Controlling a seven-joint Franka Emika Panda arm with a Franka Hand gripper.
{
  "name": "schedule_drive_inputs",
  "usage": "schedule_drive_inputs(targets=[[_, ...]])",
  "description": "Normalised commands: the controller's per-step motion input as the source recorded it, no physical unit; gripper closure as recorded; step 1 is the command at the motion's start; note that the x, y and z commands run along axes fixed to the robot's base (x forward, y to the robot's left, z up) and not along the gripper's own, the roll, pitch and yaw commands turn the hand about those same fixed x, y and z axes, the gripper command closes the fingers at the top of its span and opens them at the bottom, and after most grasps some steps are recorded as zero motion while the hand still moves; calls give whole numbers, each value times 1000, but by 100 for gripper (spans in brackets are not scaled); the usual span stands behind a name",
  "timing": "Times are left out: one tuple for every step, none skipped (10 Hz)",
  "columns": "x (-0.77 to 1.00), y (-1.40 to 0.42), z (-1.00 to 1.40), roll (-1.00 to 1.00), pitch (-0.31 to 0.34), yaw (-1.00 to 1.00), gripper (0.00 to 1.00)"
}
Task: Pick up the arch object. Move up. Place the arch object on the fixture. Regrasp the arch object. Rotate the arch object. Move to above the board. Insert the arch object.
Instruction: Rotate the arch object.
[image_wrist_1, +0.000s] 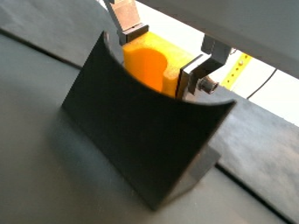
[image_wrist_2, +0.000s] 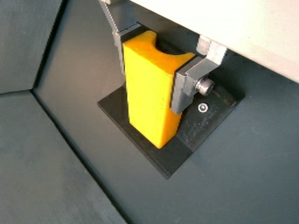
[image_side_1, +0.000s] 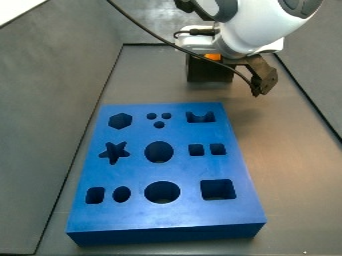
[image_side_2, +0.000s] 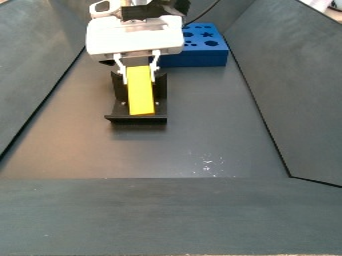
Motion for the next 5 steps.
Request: schedule_drive_inputs(targets=[[-1000, 123, 974, -26, -22, 3, 100], [-1000, 112, 969, -56, -46, 8, 100], [-1000, 105, 961, -64, -53, 11, 100], [-1000, 96, 948, -68, -60, 9, 100], [-1000, 90, 930, -72, -63, 4, 100]])
